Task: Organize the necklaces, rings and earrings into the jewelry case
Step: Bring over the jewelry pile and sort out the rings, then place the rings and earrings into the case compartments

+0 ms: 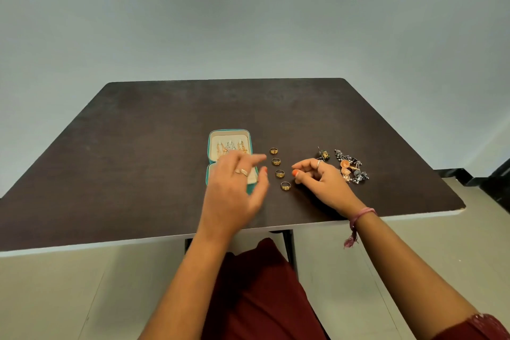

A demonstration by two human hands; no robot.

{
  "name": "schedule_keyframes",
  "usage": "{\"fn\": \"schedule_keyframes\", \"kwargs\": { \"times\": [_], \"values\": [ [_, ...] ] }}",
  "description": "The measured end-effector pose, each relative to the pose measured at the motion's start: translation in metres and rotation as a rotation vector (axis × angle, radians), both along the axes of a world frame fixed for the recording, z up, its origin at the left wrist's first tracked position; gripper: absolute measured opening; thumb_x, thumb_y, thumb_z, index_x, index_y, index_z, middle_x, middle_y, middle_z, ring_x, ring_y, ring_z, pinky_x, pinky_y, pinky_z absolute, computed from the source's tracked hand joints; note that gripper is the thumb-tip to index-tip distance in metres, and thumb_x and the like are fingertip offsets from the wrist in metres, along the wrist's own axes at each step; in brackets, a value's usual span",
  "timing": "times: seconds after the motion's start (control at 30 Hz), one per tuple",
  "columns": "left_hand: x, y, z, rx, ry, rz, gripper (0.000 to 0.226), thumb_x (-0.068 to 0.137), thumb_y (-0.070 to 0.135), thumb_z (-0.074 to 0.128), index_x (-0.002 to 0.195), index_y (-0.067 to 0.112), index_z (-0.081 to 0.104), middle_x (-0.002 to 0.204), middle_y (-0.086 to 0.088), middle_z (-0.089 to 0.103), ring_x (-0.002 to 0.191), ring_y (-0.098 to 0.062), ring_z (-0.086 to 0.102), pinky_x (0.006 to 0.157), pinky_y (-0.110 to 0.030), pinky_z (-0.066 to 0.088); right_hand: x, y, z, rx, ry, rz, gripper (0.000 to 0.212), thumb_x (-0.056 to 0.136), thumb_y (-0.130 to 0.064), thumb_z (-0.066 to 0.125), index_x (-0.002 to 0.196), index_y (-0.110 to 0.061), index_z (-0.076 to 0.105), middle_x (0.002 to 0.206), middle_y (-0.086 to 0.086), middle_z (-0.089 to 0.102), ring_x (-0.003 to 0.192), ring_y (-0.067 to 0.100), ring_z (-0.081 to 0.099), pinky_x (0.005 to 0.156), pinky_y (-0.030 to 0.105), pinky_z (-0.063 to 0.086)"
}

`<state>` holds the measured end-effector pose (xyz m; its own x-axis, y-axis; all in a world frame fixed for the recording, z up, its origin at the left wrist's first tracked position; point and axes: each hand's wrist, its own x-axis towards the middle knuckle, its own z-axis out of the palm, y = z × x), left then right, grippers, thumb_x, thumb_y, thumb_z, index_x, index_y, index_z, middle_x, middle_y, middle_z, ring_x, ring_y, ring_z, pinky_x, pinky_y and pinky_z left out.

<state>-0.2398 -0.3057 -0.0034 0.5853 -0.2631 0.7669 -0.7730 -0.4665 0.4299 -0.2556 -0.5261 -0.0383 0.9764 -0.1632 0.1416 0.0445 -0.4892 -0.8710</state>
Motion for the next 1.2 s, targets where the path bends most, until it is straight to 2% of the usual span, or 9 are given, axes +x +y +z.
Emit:
{"fn": "schedule_keyframes", "kwargs": {
  "times": [0.1,0.27,0.37,0.47,0.6,0.73,0.9,1.03,1.2],
  "values": [
    [0.018,0.019,0.001,-0.014,0.184,0.080,0.039,0.086,0.036,0.052,0.118,0.015,0.058,0.110,0.000,0.053,0.098,-0.017,0.052,0.082,-0.044,0.050,-0.001,0.002,0.001,-0.012,0.004,-0.008,0.013,0.092,-0.019,0.061,0.103,-0.015,0.066,0.082,-0.003,0.068,0.070,-0.006,0.061,0.067,0.008,0.045],
    [0.039,0.045,-0.011,0.009,0.530,0.113,0.060,0.087,0.050,0.059,0.138,0.024,0.039,0.128,0.017,0.034,0.116,0.002,0.033,0.106,-0.048,0.038,-0.001,0.004,-0.002,-0.101,-0.008,-0.042,0.009,0.090,-0.023,0.064,0.096,-0.018,0.069,0.080,0.002,0.069,0.069,0.005,0.057,0.063,0.010,0.045],
    [0.042,0.054,-0.019,0.058,0.678,0.085,0.085,0.078,0.066,0.054,0.145,0.019,0.030,0.142,0.008,0.029,0.129,-0.007,0.032,0.111,-0.045,0.032,0.000,0.005,-0.002,-0.107,-0.006,-0.053,0.007,0.089,-0.024,0.064,0.093,-0.019,0.069,0.080,0.001,0.069,0.069,0.002,0.057,0.063,0.012,0.047],
    [0.041,0.055,-0.027,0.069,0.813,0.039,0.108,0.068,0.080,0.050,0.150,0.016,0.022,0.145,0.006,0.024,0.135,-0.014,0.031,0.113,-0.041,0.031,0.000,0.006,-0.002,-0.106,-0.008,-0.069,0.008,0.090,-0.025,0.063,0.092,-0.019,0.069,0.081,0.000,0.069,0.068,0.000,0.057,0.062,0.011,0.046],
    [0.041,0.055,-0.036,0.139,0.830,0.060,0.115,0.060,0.090,0.045,0.150,0.021,0.024,0.144,0.006,0.028,0.133,-0.016,0.034,0.111,-0.049,0.032,-0.002,0.009,-0.003,-0.117,-0.028,-0.083,0.008,0.090,-0.023,0.063,0.092,-0.019,0.070,0.082,-0.001,0.069,0.070,0.002,0.059,0.061,0.012,0.046],
    [0.037,0.054,-0.034,0.121,0.832,0.072,0.107,0.060,0.082,0.053,0.147,0.026,0.027,0.145,0.007,0.034,0.134,-0.015,0.031,0.113,-0.046,0.028,-0.005,0.012,-0.004,-0.143,-0.040,-0.111,0.007,0.089,-0.023,0.065,0.092,-0.021,0.070,0.086,-0.002,0.068,0.077,0.010,0.061,0.063,0.015,0.047],
    [0.037,0.057,-0.034,0.085,0.844,0.034,0.105,0.056,0.076,0.064,0.145,0.033,0.029,0.143,0.012,0.038,0.131,-0.011,0.034,0.112,-0.047,0.032,-0.009,0.019,-0.004,-0.195,-0.052,-0.084,0.007,0.085,-0.025,0.069,0.092,-0.025,0.071,0.091,-0.007,0.066,0.082,0.002,0.060,0.069,0.009,0.044],
    [0.040,0.060,-0.036,0.165,0.841,0.036,0.120,0.050,0.070,0.078,0.149,0.034,0.021,0.142,0.015,0.034,0.134,-0.012,0.030,0.111,-0.040,0.032,-0.012,0.020,-0.004,-0.273,-0.042,-0.037,0.015,0.078,-0.026,0.076,0.091,-0.029,0.070,0.093,-0.012,0.062,0.087,-0.001,0.060,0.075,0.007,0.043],
    [0.043,0.065,-0.037,0.251,0.848,-0.023,0.128,0.043,0.071,0.079,0.149,0.030,0.021,0.138,0.017,0.033,0.131,-0.009,0.032,0.109,-0.039,0.035,-0.010,0.019,-0.005,-0.398,-0.004,-0.028,0.011,0.082,-0.025,0.072,0.092,-0.029,0.073,0.096,-0.012,0.059,0.092,-0.002,0.056,0.076,0.006,0.039]
  ]
}}
